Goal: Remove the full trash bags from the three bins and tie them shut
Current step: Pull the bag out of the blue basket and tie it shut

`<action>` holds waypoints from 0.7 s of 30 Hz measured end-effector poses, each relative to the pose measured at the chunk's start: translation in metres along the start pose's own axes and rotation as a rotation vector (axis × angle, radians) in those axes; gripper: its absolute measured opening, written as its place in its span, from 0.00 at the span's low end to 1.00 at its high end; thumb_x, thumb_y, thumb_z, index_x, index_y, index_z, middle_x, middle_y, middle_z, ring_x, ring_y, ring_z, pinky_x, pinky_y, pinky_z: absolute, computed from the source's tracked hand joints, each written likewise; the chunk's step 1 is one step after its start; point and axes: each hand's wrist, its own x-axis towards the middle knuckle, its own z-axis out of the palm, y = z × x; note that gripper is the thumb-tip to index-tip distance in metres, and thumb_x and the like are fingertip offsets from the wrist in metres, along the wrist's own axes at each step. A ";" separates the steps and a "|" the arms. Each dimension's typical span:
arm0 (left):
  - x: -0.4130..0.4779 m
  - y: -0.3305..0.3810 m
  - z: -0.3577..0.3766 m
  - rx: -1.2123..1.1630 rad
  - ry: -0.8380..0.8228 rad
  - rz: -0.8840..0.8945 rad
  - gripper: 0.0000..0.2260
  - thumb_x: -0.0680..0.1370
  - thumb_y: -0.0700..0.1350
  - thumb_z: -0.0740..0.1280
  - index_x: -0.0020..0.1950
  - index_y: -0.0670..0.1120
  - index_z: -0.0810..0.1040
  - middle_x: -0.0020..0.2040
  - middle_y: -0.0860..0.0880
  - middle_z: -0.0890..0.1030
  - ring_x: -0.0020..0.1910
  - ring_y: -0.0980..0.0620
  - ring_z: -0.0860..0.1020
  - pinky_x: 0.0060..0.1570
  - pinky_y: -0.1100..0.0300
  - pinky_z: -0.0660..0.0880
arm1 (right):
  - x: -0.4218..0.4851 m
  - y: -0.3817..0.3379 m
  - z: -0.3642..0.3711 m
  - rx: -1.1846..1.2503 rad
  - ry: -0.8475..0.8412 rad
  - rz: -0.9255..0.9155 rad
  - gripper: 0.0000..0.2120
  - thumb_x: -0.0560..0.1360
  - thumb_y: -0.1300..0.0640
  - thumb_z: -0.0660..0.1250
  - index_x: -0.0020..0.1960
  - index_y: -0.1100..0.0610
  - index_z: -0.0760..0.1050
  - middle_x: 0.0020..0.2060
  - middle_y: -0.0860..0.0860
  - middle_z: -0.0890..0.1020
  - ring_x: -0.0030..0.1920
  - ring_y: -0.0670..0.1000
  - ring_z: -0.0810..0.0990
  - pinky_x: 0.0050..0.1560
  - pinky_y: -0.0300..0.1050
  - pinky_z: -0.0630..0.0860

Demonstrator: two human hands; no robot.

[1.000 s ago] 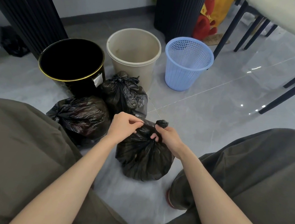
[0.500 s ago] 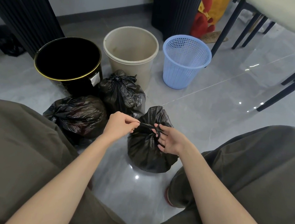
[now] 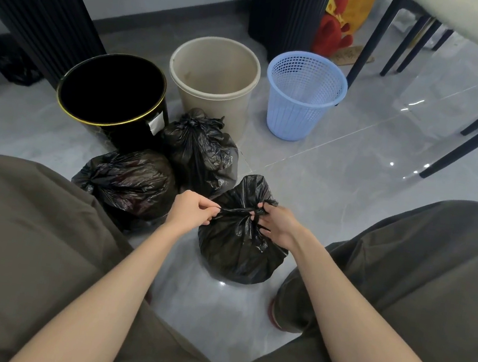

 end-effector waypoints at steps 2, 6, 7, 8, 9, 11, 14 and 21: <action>0.001 -0.003 0.003 -0.006 0.005 -0.024 0.07 0.74 0.39 0.70 0.51 0.42 0.84 0.38 0.47 0.82 0.33 0.59 0.79 0.32 0.76 0.75 | 0.001 0.001 -0.002 0.054 -0.060 0.027 0.10 0.82 0.55 0.54 0.43 0.51 0.69 0.41 0.50 0.78 0.41 0.45 0.76 0.51 0.41 0.69; 0.002 -0.007 0.006 -0.012 -0.002 -0.045 0.08 0.74 0.38 0.69 0.52 0.41 0.83 0.42 0.44 0.84 0.34 0.59 0.78 0.35 0.72 0.78 | 0.001 0.000 -0.005 0.073 -0.143 -0.005 0.01 0.77 0.58 0.65 0.46 0.54 0.73 0.40 0.50 0.77 0.40 0.46 0.76 0.48 0.40 0.73; 0.003 -0.007 0.006 -0.012 -0.004 -0.045 0.08 0.74 0.38 0.69 0.52 0.41 0.83 0.41 0.45 0.83 0.34 0.59 0.78 0.34 0.72 0.78 | 0.002 0.001 -0.006 0.047 -0.165 -0.037 0.03 0.75 0.60 0.67 0.47 0.55 0.74 0.40 0.50 0.77 0.41 0.47 0.77 0.52 0.40 0.74; 0.003 -0.007 0.006 -0.013 -0.004 -0.044 0.08 0.74 0.38 0.69 0.52 0.41 0.83 0.40 0.46 0.82 0.35 0.59 0.78 0.34 0.73 0.77 | 0.002 0.003 -0.006 0.019 -0.181 -0.074 0.05 0.74 0.62 0.68 0.49 0.57 0.75 0.41 0.51 0.79 0.43 0.48 0.78 0.56 0.42 0.74; 0.003 -0.008 0.006 -0.015 -0.004 -0.042 0.08 0.74 0.38 0.69 0.53 0.41 0.83 0.39 0.47 0.82 0.35 0.59 0.78 0.33 0.73 0.77 | 0.004 0.005 -0.006 -0.004 -0.182 -0.113 0.08 0.73 0.65 0.69 0.51 0.58 0.76 0.42 0.52 0.80 0.45 0.49 0.79 0.59 0.44 0.74; 0.003 -0.008 0.007 -0.013 -0.007 -0.036 0.08 0.74 0.38 0.69 0.53 0.41 0.83 0.39 0.47 0.82 0.34 0.59 0.78 0.32 0.74 0.76 | 0.006 0.009 -0.005 -0.033 -0.140 -0.186 0.10 0.73 0.68 0.67 0.53 0.60 0.76 0.44 0.54 0.80 0.47 0.51 0.79 0.59 0.45 0.74; 0.003 -0.010 0.009 -0.004 -0.014 -0.032 0.09 0.74 0.38 0.69 0.53 0.40 0.83 0.39 0.46 0.82 0.33 0.59 0.78 0.31 0.74 0.76 | 0.011 0.014 -0.005 -0.073 -0.069 -0.261 0.07 0.75 0.68 0.65 0.47 0.57 0.77 0.43 0.54 0.79 0.45 0.50 0.78 0.56 0.46 0.76; 0.004 -0.013 0.011 0.038 -0.045 -0.037 0.09 0.74 0.39 0.70 0.54 0.41 0.83 0.41 0.44 0.82 0.33 0.59 0.77 0.32 0.74 0.76 | 0.007 0.013 -0.006 -0.115 -0.029 -0.293 0.05 0.77 0.65 0.64 0.47 0.57 0.76 0.34 0.51 0.75 0.36 0.45 0.75 0.39 0.33 0.77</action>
